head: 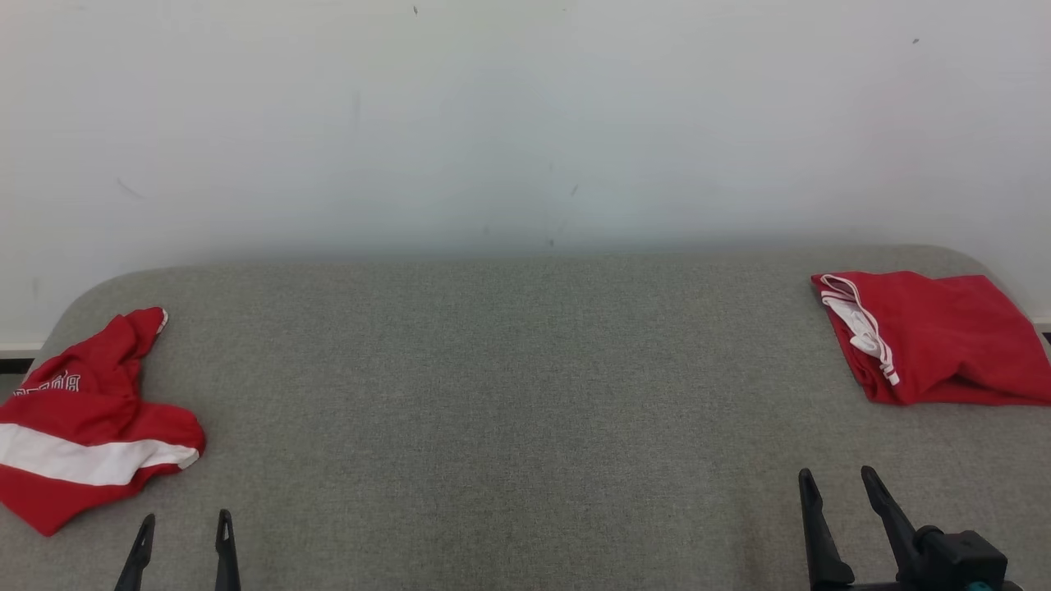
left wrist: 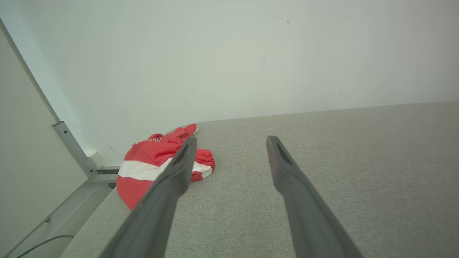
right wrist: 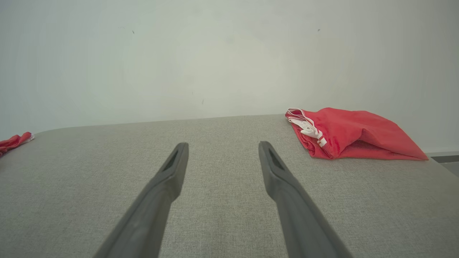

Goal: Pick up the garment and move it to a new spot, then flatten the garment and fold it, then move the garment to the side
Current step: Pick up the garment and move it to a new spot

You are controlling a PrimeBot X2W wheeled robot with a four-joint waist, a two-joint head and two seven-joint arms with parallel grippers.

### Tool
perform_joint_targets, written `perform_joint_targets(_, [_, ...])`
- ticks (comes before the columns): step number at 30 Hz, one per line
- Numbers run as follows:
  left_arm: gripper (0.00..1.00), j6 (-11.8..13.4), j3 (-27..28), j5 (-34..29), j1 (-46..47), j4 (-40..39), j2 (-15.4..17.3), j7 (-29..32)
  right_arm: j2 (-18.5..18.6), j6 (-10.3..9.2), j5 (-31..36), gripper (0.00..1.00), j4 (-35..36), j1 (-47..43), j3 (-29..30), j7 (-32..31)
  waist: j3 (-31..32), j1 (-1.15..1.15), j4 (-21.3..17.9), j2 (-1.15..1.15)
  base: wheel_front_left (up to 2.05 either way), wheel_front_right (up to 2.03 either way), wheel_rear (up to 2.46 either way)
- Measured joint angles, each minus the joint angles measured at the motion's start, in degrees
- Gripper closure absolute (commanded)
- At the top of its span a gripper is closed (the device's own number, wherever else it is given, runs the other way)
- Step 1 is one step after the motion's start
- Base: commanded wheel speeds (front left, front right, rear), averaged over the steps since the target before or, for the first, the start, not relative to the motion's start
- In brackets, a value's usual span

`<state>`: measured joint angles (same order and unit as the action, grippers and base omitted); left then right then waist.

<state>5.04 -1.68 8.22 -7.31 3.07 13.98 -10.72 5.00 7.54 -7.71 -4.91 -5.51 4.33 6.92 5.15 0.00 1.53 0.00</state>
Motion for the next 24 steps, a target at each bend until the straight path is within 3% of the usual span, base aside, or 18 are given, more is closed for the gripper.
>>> perform_joint_targets(13, [0.00, 0.68, 0.01, 1.03, 0.00, 0.31, -0.12, -0.09, -0.14, 0.00, 0.04, 0.00, -0.35, -0.73, 0.32, -0.29, 0.18, 0.00, 0.75, 0.00, 0.00, 0.00, 0.00])
perform_joint_targets(24, [0.00, 1.03, -0.15, 1.53, -0.52, 0.19, 0.23, 0.32, -0.88, 0.00, -0.03, 0.00, -1.99, -1.63, 0.05, 0.81, 1.05, 0.00, 4.67, 0.00, 0.00, 0.00, 0.00])
